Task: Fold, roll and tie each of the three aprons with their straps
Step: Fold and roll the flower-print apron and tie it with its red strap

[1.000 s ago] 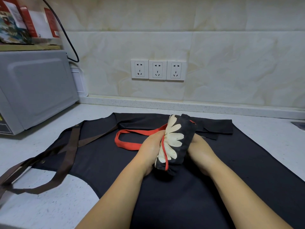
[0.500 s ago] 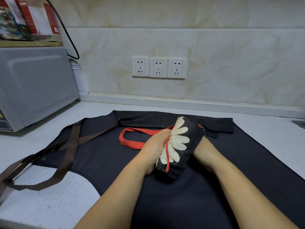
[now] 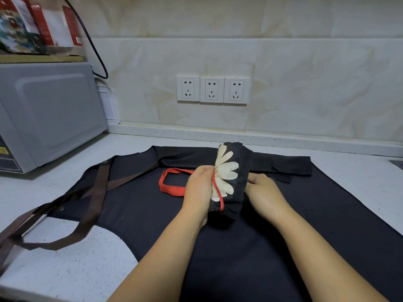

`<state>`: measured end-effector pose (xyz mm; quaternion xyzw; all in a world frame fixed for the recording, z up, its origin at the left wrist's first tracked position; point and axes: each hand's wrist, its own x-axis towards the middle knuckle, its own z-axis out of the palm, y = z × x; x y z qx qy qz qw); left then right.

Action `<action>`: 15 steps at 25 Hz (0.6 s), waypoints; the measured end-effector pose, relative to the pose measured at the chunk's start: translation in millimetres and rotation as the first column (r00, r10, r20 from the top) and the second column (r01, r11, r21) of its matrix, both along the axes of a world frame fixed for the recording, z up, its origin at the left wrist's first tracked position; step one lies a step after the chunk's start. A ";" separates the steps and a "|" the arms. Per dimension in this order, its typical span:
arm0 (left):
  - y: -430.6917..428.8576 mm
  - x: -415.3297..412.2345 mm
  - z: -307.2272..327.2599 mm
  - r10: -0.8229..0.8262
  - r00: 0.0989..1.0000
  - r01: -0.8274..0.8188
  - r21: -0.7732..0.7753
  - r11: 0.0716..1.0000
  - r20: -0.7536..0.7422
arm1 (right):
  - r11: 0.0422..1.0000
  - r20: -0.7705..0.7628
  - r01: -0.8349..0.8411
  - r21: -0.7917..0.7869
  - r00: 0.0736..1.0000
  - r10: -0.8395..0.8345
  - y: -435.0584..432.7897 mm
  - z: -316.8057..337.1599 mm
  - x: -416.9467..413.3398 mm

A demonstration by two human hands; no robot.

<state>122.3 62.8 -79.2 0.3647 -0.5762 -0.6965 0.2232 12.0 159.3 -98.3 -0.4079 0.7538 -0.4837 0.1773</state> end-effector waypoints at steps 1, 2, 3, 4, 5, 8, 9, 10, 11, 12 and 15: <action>2.9 5.9 -0.8 -0.024 0.999 0.025 -0.022 0.999 0.034 | 1.000 0.051 0.000 0.004 0.999 0.000 0.7 2.5 2.6; 1.4 3.9 -1.4 0.001 1.000 0.000 -0.036 0.999 0.025 | 1.000 0.091 -0.013 0.010 0.996 0.012 3.4 6.0 6.8; 1.3 4.4 3.4 0.043 0.998 -0.040 -0.061 0.997 0.040 | 1.000 0.105 -0.022 0.019 0.994 0.020 4.6 9.7 12.4; 0.8 -0.8 5.5 0.105 0.993 -0.102 -0.048 0.994 0.055 | 1.000 0.127 -0.022 0.020 0.992 0.020 6.1 11.7 15.8; -0.1 -4.1 4.0 0.155 0.987 -0.153 -0.034 0.988 0.052 | 0.999 0.180 -0.053 -0.006 0.982 0.053 11.9 12.2 19.8; 2.5 -1.1 -10.0 0.272 0.959 -0.280 -0.121 0.952 -0.076 | 0.990 0.328 -0.136 -0.031 0.935 0.139 13.6 22.8 27.6; 4.3 -0.1 -11.7 0.300 0.947 -0.316 -0.179 0.932 -0.112 | 0.984 0.286 -0.179 -0.023 0.941 0.178 12.4 21.2 26.9; 6.8 1.7 -12.6 0.316 0.938 -0.343 -0.243 0.907 -0.143 | 0.982 0.245 -0.191 -0.009 0.951 0.187 13.4 24.5 31.1; 8.8 4.1 -13.3 0.319 0.936 -0.351 -0.313 0.882 -0.151 | 0.984 0.204 -0.179 -0.006 0.963 0.177 11.8 23.5 30.6; 9.0 5.2 -13.7 0.299 0.943 -0.332 -0.383 0.862 -0.144 | 0.991 0.167 -0.136 0.010 0.977 0.132 11.1 23.4 30.7; 1.6 8.2 -16.6 0.187 0.980 -0.113 -0.603 0.790 0.061 | 1.000 0.171 0.015 -0.007 0.985 -0.013 9.3 16.1 15.4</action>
